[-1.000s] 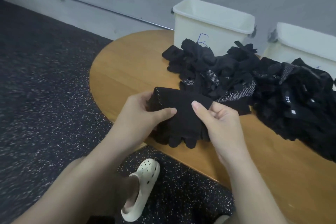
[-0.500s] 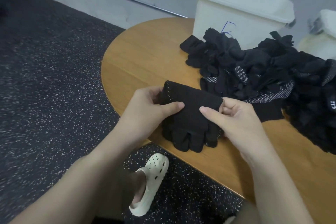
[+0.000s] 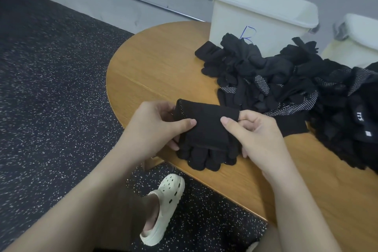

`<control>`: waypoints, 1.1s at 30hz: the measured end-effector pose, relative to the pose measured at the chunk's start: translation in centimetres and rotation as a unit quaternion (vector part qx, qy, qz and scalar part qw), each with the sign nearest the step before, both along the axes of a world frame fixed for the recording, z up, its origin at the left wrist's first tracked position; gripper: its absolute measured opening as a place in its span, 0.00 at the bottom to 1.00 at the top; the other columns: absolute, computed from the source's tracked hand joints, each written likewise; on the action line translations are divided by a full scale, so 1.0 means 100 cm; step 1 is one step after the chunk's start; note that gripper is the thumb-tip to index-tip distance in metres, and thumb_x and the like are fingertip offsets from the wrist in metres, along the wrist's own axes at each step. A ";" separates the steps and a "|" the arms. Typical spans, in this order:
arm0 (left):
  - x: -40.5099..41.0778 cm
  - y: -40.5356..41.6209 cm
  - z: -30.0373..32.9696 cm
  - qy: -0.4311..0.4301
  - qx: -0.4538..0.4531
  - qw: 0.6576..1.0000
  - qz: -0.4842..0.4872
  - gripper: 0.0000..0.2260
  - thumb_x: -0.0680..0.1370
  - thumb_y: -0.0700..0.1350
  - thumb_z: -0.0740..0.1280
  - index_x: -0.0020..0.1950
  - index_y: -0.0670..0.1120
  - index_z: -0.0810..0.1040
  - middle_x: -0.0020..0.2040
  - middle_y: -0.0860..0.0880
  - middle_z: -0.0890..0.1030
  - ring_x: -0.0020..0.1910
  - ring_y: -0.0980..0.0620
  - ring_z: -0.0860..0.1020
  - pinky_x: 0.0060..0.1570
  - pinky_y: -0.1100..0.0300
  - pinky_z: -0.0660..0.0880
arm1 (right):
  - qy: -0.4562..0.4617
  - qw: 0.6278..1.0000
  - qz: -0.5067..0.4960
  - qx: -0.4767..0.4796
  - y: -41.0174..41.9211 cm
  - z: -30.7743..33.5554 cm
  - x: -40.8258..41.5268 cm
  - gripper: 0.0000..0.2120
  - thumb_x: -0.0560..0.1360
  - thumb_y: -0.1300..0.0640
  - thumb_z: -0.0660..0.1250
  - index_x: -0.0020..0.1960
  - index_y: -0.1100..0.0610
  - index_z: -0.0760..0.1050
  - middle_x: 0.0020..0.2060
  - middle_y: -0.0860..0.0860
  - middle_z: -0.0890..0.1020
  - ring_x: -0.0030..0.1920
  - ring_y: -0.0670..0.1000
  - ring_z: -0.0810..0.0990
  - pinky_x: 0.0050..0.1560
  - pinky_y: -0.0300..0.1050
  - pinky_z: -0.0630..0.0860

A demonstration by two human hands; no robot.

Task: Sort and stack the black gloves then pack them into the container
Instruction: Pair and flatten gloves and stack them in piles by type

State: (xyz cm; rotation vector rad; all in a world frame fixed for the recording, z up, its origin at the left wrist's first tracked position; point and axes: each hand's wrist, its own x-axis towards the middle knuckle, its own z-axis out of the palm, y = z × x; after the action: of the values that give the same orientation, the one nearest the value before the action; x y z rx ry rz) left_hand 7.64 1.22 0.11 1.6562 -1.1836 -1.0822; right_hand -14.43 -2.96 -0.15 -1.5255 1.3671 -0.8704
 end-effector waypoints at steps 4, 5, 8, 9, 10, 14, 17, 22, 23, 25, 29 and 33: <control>0.000 0.001 0.003 -0.008 -0.003 1.000 0.006 0.07 0.74 0.50 0.78 0.48 0.50 0.85 0.34 0.46 0.85 0.29 0.45 0.83 0.40 0.48 0.84 | 0.038 0.998 -0.013 -0.051 0.003 -0.001 0.002 0.07 0.75 0.49 0.76 0.41 0.50 0.82 0.29 0.54 0.80 0.27 0.46 0.72 0.32 0.39 0.71; 0.000 0.002 0.004 -0.008 -0.002 1.000 0.009 0.07 0.74 0.50 0.78 0.48 0.49 0.85 0.34 0.46 0.85 0.29 0.44 0.83 0.40 0.49 0.84 | 0.052 0.996 -0.022 -0.064 0.003 -0.002 0.002 0.06 0.74 0.48 0.77 0.42 0.49 0.81 0.29 0.51 0.80 0.28 0.45 0.74 0.32 0.38 0.72; 0.000 0.003 0.004 -0.044 -0.011 0.998 0.037 0.09 0.73 0.52 0.78 0.47 0.50 0.83 0.35 0.49 0.85 0.28 0.48 0.82 0.32 0.56 0.79 | 0.123 0.981 -0.066 -0.132 0.003 -0.008 0.001 0.11 0.71 0.43 0.76 0.49 0.48 0.81 0.33 0.45 0.82 0.33 0.44 0.79 0.42 0.40 0.77; 0.000 0.003 0.001 -0.086 -0.031 0.994 0.057 0.09 0.73 0.54 0.78 0.46 0.52 0.82 0.36 0.52 0.85 0.30 0.53 0.82 0.32 0.58 0.77 | 0.146 0.973 -0.077 -0.163 0.003 -0.010 0.000 0.14 0.71 0.41 0.75 0.51 0.48 0.81 0.36 0.43 0.82 0.37 0.45 0.80 0.46 0.43 0.78; 0.001 0.002 -0.002 -0.147 -0.068 0.984 0.079 0.09 0.74 0.56 0.77 0.46 0.53 0.82 0.38 0.54 0.84 0.33 0.57 0.81 0.35 0.59 0.76 | 0.156 0.965 -0.082 -0.193 0.004 -0.011 0.000 0.16 0.71 0.41 0.73 0.53 0.50 0.81 0.39 0.42 0.81 0.40 0.45 0.80 0.48 0.45 0.78; -0.002 0.002 -0.007 -0.274 -0.239 0.927 0.091 0.07 0.81 0.50 0.67 0.54 0.49 0.83 0.49 0.55 0.79 0.43 0.58 0.77 0.46 0.67 0.71 | 0.138 0.947 -0.043 -0.286 0.007 -0.011 0.005 0.12 0.78 0.48 0.69 0.57 0.54 0.81 0.52 0.44 0.79 0.55 0.46 0.78 0.56 0.44 0.77; -0.014 0.002 -0.012 -0.253 -0.252 0.934 -0.014 0.16 0.85 0.52 0.59 0.68 0.48 0.80 0.68 0.52 0.76 0.68 0.55 0.73 0.69 0.61 0.67 | 0.150 0.935 0.016 -0.322 0.013 -0.012 0.014 0.13 0.81 0.53 0.66 0.62 0.57 0.80 0.61 0.46 0.78 0.66 0.46 0.74 0.69 0.38 0.67; -0.028 0.010 -0.020 -0.271 -0.190 0.932 -0.146 0.26 0.84 0.57 0.52 0.82 0.52 0.62 0.84 0.55 0.56 0.82 0.60 0.47 0.82 0.54 0.48 | 0.210 0.932 0.064 -0.289 0.017 -0.018 0.017 0.20 0.84 0.48 0.58 0.71 0.55 0.77 0.73 0.46 0.74 0.78 0.44 0.64 0.81 0.49 0.56; -0.028 0.011 -0.021 -0.281 -0.192 0.928 -0.154 0.26 0.84 0.57 0.52 0.83 0.52 0.60 0.84 0.55 0.53 0.82 0.60 0.45 0.82 0.54 0.45 | 0.219 0.932 0.071 -0.280 0.018 -0.017 0.017 0.21 0.84 0.48 0.57 0.73 0.54 0.75 0.74 0.45 0.73 0.78 0.43 0.62 0.82 0.49 0.54; -0.028 0.012 -0.022 -0.308 -0.196 0.916 -0.166 0.27 0.85 0.57 0.50 0.84 0.52 0.57 0.84 0.55 0.51 0.82 0.61 0.42 0.81 0.56 0.41 | 0.234 0.933 0.095 -0.256 0.018 -0.016 0.016 0.23 0.85 0.47 0.55 0.77 0.53 0.70 0.77 0.44 0.69 0.80 0.41 0.58 0.82 0.48 0.50; -0.029 0.015 -0.026 -0.362 -0.164 0.895 -0.200 0.28 0.85 0.58 0.45 0.85 0.51 0.49 0.84 0.56 0.45 0.81 0.60 0.38 0.81 0.54 0.41 | 0.283 0.931 0.153 -0.175 0.020 -0.018 0.015 0.27 0.87 0.45 0.46 0.84 0.50 0.53 0.83 0.41 0.53 0.80 0.36 0.44 0.82 0.43 0.42; -0.027 0.017 -0.027 -0.398 -0.140 0.882 -0.209 0.29 0.84 0.58 0.42 0.84 0.51 0.43 0.84 0.56 0.41 0.80 0.61 0.34 0.81 0.54 0.40 | 0.323 0.920 0.171 -0.140 0.022 -0.019 0.017 0.28 0.87 0.44 0.43 0.84 0.48 0.43 0.83 0.39 0.43 0.79 0.34 0.36 0.80 0.39 0.36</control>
State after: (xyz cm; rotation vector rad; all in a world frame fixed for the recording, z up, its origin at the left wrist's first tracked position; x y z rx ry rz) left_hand 4.89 2.88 -2.58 1.6864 -2.1915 -0.3859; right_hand -12.71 -0.77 -2.01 -2.3315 1.3821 -0.3518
